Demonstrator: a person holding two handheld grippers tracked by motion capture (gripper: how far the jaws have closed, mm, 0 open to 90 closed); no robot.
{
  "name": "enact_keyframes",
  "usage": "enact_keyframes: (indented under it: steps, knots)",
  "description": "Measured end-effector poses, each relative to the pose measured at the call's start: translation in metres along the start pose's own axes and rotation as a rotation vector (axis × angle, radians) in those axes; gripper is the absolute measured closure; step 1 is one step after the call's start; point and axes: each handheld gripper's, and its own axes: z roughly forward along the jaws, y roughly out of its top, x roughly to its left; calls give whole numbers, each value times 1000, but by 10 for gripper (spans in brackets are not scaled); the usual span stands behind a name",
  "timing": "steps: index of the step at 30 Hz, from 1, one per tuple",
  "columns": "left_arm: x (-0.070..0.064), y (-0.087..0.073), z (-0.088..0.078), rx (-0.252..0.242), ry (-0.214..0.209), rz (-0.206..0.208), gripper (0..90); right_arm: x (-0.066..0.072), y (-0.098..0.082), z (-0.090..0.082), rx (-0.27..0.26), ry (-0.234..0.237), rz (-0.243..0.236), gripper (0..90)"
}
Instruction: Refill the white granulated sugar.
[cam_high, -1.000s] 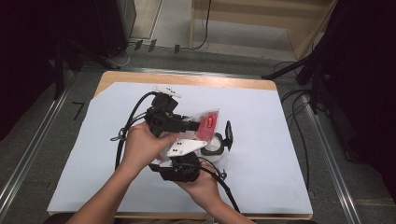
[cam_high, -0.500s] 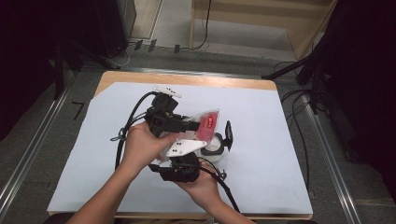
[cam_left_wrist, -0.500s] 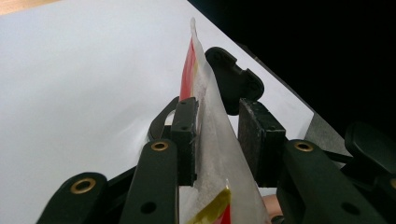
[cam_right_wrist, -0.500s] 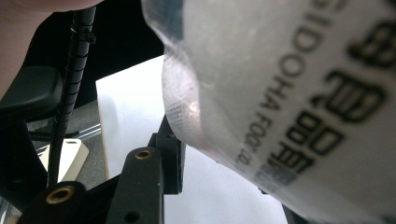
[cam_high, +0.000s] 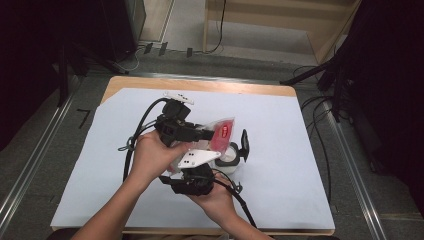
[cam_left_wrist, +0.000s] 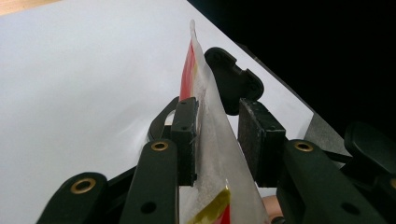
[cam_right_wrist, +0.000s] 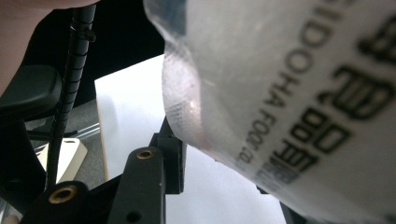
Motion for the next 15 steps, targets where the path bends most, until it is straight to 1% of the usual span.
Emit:
enact_keyframes:
  steps: [10, 11, 15]
  knots:
    - [-1, 0, 0, 0, 2, -1, 685, 0, 0, -1, 2, -6, -3, 635]
    - [-1, 0, 0, -3, -3, -1, 686, 0, 0, -1, 2, -7, -3, 635]
    - [-1, 0, 0, -4, -3, 1, 686, 0, 0, -1, 0, -6, -3, 635]
